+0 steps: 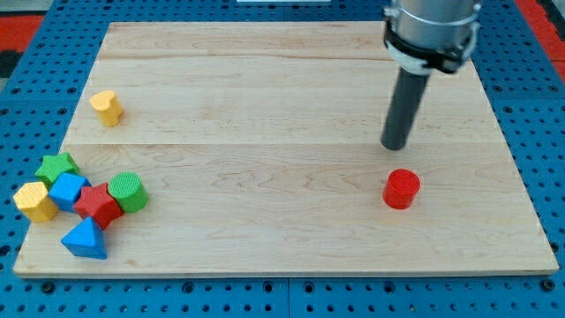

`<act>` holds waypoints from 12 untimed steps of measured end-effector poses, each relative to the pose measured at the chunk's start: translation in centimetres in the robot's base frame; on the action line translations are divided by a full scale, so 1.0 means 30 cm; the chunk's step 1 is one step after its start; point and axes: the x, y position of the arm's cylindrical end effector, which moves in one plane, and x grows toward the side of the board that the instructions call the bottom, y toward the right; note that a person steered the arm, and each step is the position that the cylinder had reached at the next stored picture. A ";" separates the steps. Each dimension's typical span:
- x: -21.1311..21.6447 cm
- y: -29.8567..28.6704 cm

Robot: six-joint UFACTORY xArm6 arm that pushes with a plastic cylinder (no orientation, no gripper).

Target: Push the red circle closer to the yellow heart

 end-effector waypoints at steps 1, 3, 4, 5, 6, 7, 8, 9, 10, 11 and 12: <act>0.125 0.076; 0.231 -0.099; 0.187 -0.243; 0.143 -0.315; 0.084 -0.335; 0.021 -0.373; -0.031 -0.488; -0.075 -0.638; -0.102 -0.796; -0.138 -0.916; -0.166 -0.966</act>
